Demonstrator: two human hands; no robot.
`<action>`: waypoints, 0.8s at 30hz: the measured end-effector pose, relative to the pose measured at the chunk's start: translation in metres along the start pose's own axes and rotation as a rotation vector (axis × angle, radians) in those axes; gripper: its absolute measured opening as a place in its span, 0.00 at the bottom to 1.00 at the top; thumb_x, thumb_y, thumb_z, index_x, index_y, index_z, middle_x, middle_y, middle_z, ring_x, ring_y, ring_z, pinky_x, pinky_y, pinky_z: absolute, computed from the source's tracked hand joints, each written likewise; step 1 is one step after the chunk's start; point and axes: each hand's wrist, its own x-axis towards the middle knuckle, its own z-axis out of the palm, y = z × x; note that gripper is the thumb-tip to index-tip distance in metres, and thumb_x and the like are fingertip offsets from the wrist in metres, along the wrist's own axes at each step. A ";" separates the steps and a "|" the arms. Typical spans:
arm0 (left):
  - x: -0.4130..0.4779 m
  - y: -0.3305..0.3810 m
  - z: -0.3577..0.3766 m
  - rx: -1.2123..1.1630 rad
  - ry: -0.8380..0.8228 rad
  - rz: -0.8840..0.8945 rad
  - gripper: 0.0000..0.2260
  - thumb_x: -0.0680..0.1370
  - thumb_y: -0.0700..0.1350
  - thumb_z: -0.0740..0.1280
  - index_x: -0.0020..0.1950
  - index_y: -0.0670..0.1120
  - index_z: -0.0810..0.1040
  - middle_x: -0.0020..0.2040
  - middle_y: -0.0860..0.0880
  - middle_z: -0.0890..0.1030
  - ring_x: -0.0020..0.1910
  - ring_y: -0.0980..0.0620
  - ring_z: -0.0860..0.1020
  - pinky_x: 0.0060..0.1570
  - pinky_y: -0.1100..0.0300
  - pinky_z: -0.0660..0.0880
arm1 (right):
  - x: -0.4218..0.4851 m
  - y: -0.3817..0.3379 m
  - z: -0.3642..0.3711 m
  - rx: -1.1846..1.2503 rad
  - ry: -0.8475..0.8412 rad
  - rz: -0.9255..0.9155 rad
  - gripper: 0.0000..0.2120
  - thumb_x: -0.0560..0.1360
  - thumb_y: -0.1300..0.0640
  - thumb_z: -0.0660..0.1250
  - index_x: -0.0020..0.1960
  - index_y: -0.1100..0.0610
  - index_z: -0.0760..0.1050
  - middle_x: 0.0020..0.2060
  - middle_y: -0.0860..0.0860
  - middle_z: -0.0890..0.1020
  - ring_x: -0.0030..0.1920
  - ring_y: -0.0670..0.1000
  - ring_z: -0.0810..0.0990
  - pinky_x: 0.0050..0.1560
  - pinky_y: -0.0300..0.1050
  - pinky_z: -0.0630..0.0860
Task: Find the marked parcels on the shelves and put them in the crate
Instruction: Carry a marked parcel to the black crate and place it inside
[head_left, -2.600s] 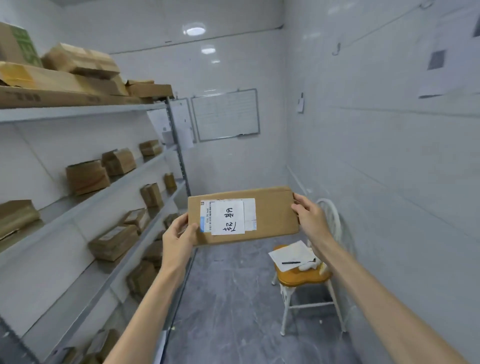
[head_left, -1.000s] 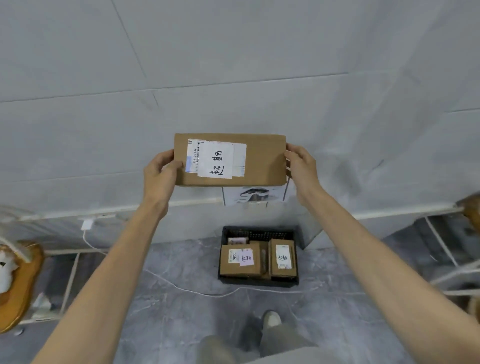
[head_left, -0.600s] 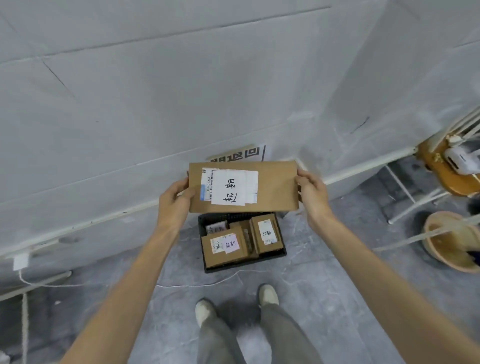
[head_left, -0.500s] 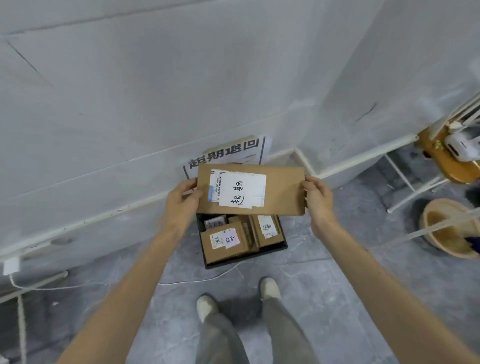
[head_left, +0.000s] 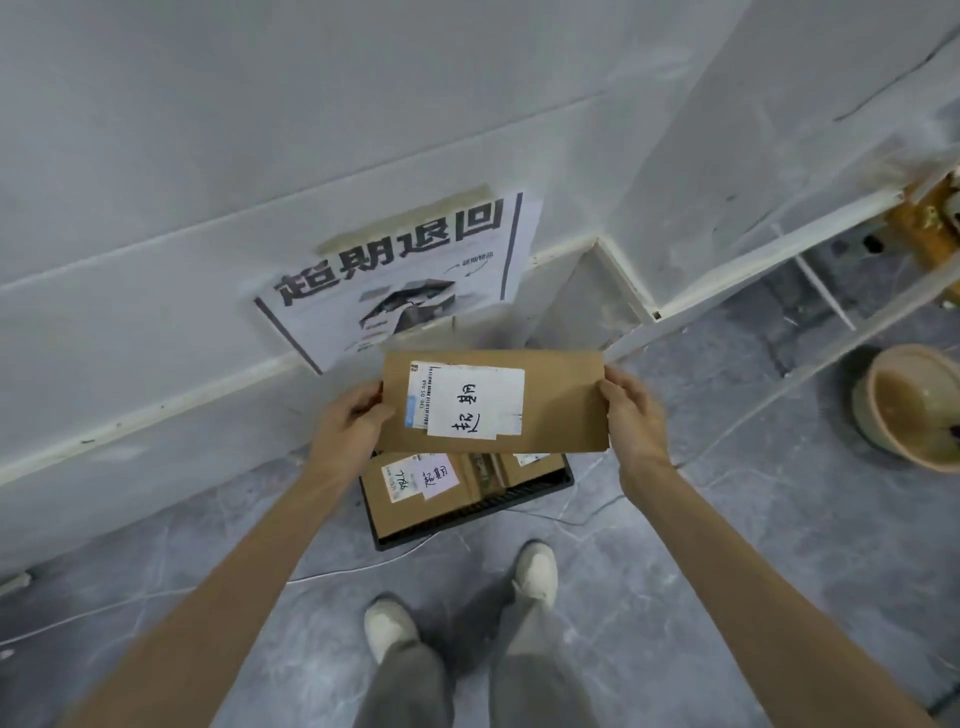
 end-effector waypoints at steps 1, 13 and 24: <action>0.008 -0.008 0.008 -0.022 -0.003 -0.004 0.14 0.80 0.35 0.63 0.48 0.53 0.82 0.47 0.54 0.83 0.47 0.55 0.79 0.51 0.59 0.76 | 0.011 0.007 0.003 0.002 0.017 0.007 0.12 0.81 0.56 0.63 0.63 0.51 0.79 0.52 0.43 0.79 0.57 0.47 0.74 0.59 0.43 0.70; 0.097 -0.059 0.101 0.048 -0.052 0.048 0.11 0.80 0.41 0.66 0.61 0.48 0.82 0.55 0.52 0.82 0.49 0.59 0.78 0.49 0.68 0.73 | 0.097 0.137 0.002 0.087 0.121 0.218 0.06 0.82 0.55 0.62 0.56 0.47 0.76 0.60 0.52 0.79 0.63 0.55 0.77 0.66 0.56 0.75; 0.168 -0.074 0.165 0.216 -0.200 0.093 0.07 0.82 0.48 0.65 0.57 0.52 0.81 0.49 0.55 0.83 0.43 0.62 0.80 0.36 0.74 0.74 | 0.112 0.224 0.023 0.277 0.086 0.393 0.20 0.83 0.53 0.60 0.74 0.47 0.65 0.67 0.54 0.74 0.63 0.57 0.77 0.62 0.54 0.77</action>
